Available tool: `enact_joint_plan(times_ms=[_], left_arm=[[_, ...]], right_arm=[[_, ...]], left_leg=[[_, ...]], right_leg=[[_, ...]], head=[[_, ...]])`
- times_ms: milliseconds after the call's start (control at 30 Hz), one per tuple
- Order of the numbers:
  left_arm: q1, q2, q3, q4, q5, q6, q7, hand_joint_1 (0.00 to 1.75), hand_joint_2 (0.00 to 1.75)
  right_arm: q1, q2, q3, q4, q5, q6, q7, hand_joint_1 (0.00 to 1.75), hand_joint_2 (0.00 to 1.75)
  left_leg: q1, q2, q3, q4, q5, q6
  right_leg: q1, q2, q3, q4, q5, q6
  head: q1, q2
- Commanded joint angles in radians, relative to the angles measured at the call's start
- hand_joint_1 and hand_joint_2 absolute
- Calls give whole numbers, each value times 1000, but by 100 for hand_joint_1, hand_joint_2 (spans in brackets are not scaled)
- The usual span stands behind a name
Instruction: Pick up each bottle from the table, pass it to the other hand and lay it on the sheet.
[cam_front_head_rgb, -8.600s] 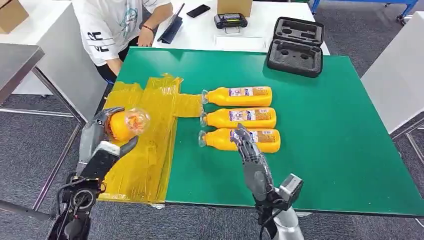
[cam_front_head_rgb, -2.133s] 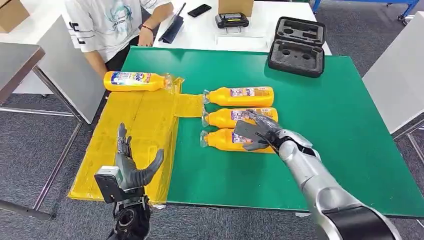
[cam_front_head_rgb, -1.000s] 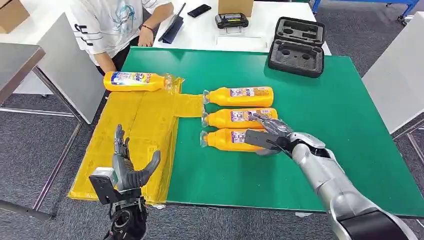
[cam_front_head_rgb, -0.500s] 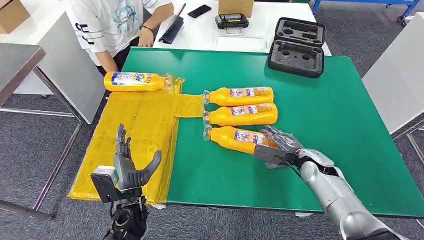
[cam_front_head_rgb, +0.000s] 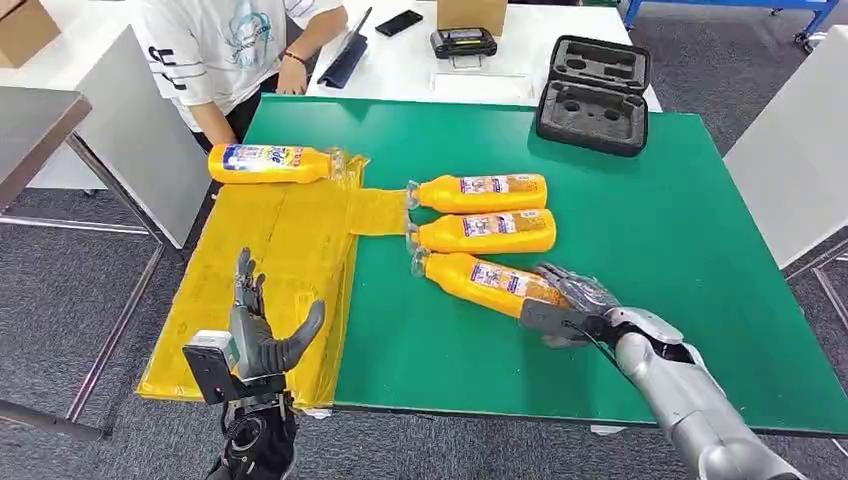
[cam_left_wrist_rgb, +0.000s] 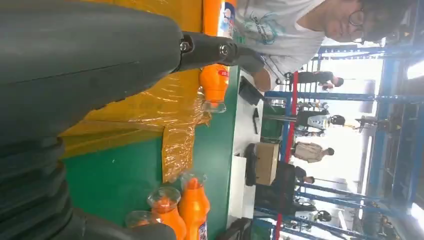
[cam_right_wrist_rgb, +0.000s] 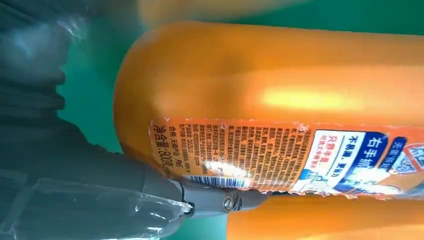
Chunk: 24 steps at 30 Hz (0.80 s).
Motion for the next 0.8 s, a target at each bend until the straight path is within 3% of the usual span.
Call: enact_joint_plan(times_ms=[33,500,667,733,767,800], left_arm=[[-44,6,5,64,12,-15,3,0,175],[-37,-6,19,63,17,-16,3,0,175],[-33,-6,23,62,12,-19,3,0,175],[-34,-7,22,67,9,-19,3,0,175],[-34,-6,22,70,7,-17,3,0,175],[-35,-7,23,73,9,-18,3,0,175]], right_arm=[[-36,31,60,39,11,9,35,0,175],[-68,39,46,100,2,-2,21,0,175],[-84,57,51,142,3,-12,11,14,175],[-85,58,51,154,2,-14,5,49,175],[-85,57,52,157,2,-15,4,80,175],[-88,58,53,164,2,-18,-1,133,175]], left_leg=[[1,1,6,-1,-2,-2],[1,1,5,-1,-1,-2],[1,2,7,-1,-2,-2],[1,2,6,-1,-2,-2],[1,2,8,-1,-3,-3],[1,2,6,-1,-1,-2]], right_leg=[[1,2,5,-1,-1,-2],[1,1,4,-1,-1,-2],[1,3,6,-1,-1,-2],[1,3,6,-1,-1,-2],[1,3,7,-1,-2,-3],[1,2,5,-1,-1,-2]], head=[[0,0],[0,0],[0,0],[0,0],[0,0],[0,0]])
